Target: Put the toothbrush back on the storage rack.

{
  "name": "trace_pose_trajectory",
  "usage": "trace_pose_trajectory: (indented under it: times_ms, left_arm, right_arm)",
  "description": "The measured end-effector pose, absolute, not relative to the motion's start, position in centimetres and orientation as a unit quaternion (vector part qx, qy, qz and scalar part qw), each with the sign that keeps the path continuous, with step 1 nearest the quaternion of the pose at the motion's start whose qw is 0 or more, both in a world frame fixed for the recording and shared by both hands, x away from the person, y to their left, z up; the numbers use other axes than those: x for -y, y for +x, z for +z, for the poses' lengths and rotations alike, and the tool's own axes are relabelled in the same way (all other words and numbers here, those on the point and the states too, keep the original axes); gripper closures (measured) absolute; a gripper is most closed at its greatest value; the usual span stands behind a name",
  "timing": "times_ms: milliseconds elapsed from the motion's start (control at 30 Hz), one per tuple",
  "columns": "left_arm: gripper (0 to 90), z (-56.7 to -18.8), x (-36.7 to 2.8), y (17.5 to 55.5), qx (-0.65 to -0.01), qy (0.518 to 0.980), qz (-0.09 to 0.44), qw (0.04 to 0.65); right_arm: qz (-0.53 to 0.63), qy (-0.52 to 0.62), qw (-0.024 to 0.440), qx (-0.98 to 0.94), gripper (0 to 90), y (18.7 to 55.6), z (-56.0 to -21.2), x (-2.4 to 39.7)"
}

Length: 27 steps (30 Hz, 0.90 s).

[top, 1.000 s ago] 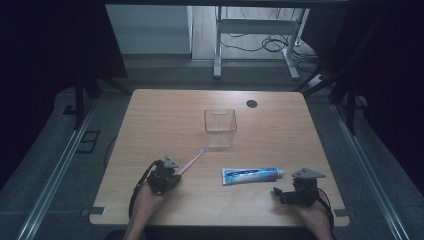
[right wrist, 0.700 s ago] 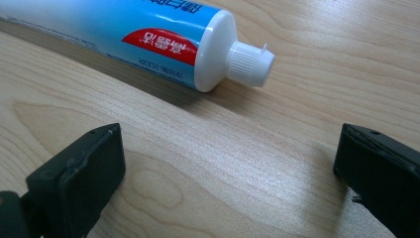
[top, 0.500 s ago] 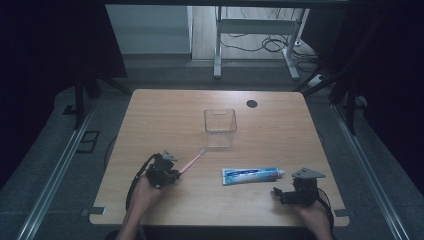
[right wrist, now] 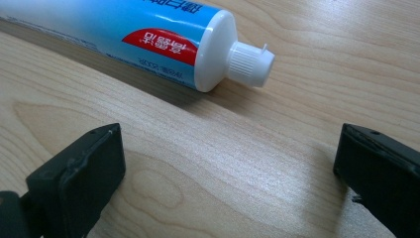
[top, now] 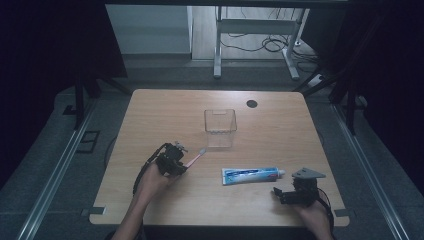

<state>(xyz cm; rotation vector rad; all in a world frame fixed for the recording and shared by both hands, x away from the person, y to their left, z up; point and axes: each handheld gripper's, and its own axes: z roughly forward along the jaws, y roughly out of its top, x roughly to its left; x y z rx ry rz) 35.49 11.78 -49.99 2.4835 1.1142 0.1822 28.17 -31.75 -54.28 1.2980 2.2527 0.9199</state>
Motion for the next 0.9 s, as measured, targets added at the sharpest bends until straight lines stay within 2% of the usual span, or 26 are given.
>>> trace_pose_trajectory:
  times_ms: [733, 900]
  left_arm:
    - [72.5, -50.4, -9.1, 38.7, -0.394, 0.909, 0.036, 0.133]
    - [76.7, -50.3, -8.8, 39.1, -0.398, 0.909, 0.025, 0.123]
  right_arm:
    - [0.327, 0.462, 0.191, -0.802, 0.0, 28.2, -54.3, 31.8]
    - [0.327, 0.462, 0.191, -0.802, 0.0, 28.2, -54.3, 31.8]
